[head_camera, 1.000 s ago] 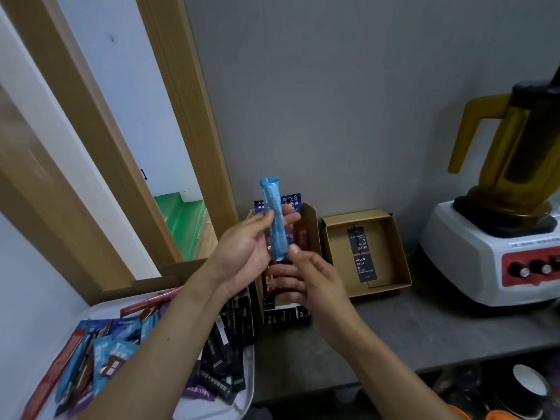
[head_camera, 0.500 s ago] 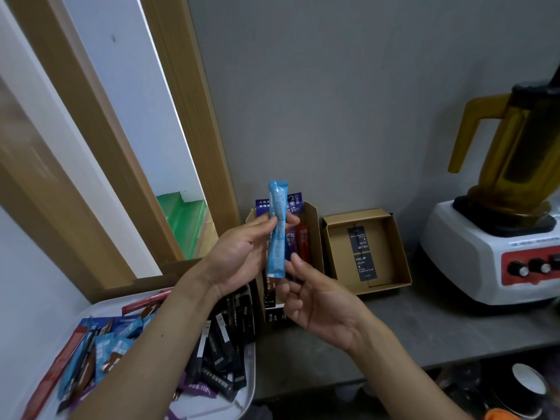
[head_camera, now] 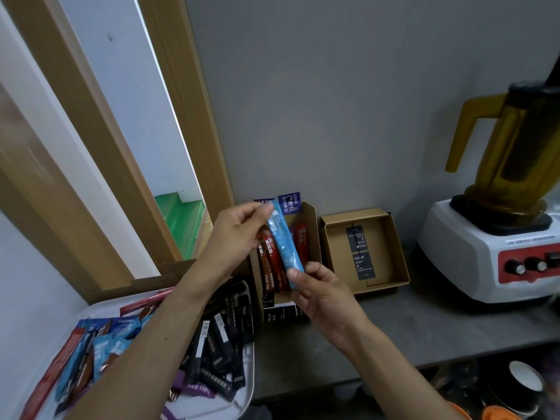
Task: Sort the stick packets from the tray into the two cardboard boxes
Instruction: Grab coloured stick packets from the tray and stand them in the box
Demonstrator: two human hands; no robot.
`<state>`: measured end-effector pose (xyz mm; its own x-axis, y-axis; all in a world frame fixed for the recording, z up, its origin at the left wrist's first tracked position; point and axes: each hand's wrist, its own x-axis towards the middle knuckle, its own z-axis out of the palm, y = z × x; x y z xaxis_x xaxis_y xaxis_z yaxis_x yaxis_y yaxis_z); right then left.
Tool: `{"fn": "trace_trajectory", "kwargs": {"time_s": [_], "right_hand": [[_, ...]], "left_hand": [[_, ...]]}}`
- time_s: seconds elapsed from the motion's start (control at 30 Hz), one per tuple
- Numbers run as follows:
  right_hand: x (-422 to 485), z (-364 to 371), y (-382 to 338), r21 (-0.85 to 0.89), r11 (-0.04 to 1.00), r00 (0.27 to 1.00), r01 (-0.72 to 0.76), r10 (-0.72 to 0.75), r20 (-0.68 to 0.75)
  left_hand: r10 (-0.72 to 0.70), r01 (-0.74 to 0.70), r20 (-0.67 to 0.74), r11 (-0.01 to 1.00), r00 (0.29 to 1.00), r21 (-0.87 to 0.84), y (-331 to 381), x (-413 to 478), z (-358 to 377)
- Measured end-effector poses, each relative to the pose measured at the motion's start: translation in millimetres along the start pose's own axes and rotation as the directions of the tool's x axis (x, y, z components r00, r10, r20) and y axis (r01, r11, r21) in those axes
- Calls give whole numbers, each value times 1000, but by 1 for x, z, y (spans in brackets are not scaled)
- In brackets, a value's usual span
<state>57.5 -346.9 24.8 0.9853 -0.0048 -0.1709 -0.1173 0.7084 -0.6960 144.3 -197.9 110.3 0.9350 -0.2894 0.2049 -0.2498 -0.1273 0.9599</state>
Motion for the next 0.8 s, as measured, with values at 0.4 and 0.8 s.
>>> {"fn": "trace_trajectory", "kwargs": {"time_s": [0.4,0.8], "right_hand": [[1,-13,9,-479,865,983,150,-183,-22],[16,-11,50,-864,-470,859,181,-352,371]], "left_hand": [[78,-112,92,870,993,479,9,17,-16],[-201,-208,320,436,926,876,6,94,48]]}}
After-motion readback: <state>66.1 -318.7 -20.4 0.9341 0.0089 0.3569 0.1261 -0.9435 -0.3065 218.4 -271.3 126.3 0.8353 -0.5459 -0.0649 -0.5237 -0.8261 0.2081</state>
